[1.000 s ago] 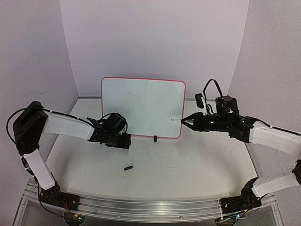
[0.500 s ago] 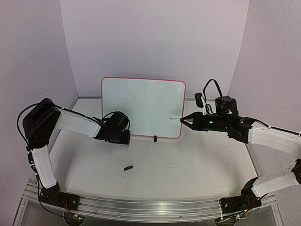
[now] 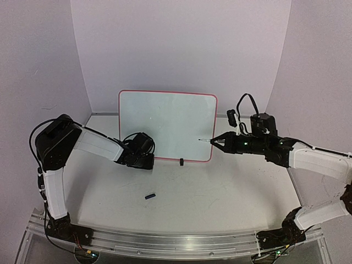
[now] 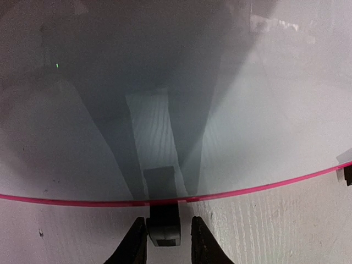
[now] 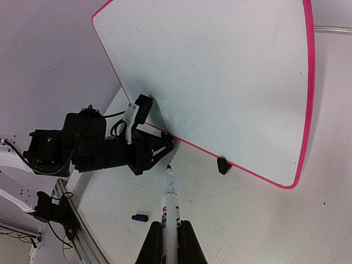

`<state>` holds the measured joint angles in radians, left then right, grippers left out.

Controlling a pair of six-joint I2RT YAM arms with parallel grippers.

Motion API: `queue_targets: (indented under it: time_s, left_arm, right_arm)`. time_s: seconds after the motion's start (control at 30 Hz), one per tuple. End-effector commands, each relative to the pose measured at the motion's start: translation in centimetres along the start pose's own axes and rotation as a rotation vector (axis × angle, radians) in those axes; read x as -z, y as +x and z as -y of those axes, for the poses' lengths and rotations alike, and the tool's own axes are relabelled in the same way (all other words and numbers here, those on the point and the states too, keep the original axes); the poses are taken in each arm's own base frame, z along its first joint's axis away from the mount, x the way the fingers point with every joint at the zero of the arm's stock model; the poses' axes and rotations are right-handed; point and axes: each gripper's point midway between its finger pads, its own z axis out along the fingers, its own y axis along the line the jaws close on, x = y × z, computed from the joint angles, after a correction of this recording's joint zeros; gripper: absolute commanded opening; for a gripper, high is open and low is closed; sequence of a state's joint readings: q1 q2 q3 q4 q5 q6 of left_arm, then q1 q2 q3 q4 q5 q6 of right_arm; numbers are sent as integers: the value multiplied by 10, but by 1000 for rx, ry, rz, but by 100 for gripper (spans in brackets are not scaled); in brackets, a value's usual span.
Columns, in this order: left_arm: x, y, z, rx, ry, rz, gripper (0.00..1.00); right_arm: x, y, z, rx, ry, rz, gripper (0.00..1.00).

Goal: Write a sentence on the whiteboard
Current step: Move the whiteboard stand to the center of the board.

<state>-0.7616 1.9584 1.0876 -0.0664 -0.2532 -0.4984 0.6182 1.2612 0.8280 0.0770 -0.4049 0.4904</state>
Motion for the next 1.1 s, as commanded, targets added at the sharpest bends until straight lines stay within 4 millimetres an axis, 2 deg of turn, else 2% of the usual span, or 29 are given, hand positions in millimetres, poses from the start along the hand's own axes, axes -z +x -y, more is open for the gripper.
queue_targets:
  time_s: [0.0,0.13,0.17,0.37,0.53,0.67,0.8,1.07]
  left_arm:
    - [-3,-27,6,4,-2,81,21]
    - [-5,-27,5,-7,-9,86,2]
    - [-5,-27,5,-8,-9,86,0]
    - [1,-18,9,34,-13,91,0]
    - [15,-9,31,74,-60,117,0]
    - [19,12,47,145,-74,95,0]
    - [18,28,54,223,-81,45,0]
    - [23,38,82,254,0,0,0]
  right_arm:
    - [-3,-11,-6,24,-20,41,0]
    - [-4,-11,-5,24,-18,40,0]
    - [-4,-11,-5,24,-18,40,0]
    - [-3,-10,-4,22,-14,48,0]
    - [1,-10,-2,24,-5,57,0]
    - [3,-8,-2,22,-1,63,0]
    - [7,-7,0,19,4,69,0]
    - [12,-6,2,15,18,84,0]
